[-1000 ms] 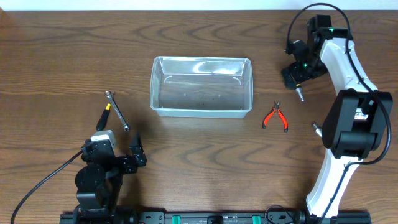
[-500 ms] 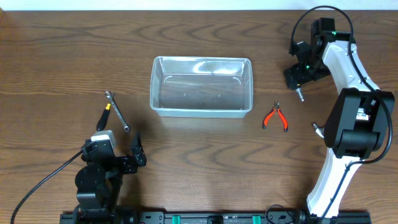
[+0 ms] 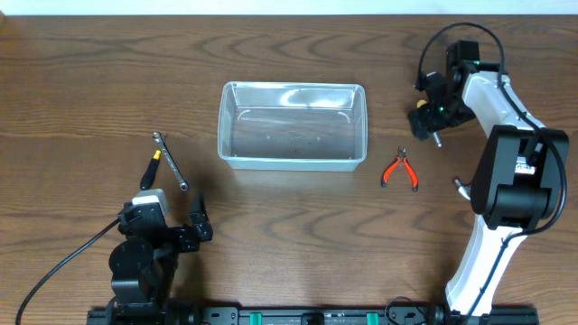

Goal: Pack container
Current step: 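Lower the right gripper and grasp the screwdriver handle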

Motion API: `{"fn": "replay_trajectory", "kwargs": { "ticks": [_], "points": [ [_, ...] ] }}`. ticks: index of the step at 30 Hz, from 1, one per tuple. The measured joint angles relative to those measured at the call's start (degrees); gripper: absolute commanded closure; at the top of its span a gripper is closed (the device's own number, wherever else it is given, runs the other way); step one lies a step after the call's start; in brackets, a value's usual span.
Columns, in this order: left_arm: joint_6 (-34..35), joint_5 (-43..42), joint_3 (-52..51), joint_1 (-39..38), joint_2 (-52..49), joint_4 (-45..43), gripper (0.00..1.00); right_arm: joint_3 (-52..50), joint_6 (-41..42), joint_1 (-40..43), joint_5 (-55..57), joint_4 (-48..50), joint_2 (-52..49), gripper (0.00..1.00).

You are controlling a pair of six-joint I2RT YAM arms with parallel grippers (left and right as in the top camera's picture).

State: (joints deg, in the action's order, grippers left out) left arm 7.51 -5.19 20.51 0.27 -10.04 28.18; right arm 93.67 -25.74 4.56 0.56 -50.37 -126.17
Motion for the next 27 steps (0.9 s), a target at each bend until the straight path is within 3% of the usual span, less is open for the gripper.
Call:
{"fn": "replay_trajectory", "kwargs": {
  "ticks": [27],
  "points": [
    [0.0,0.0,0.0,0.0,0.0,0.0,0.02,-4.2,0.0,0.2,-4.3,4.4,1.5,0.01]
  ]
}}
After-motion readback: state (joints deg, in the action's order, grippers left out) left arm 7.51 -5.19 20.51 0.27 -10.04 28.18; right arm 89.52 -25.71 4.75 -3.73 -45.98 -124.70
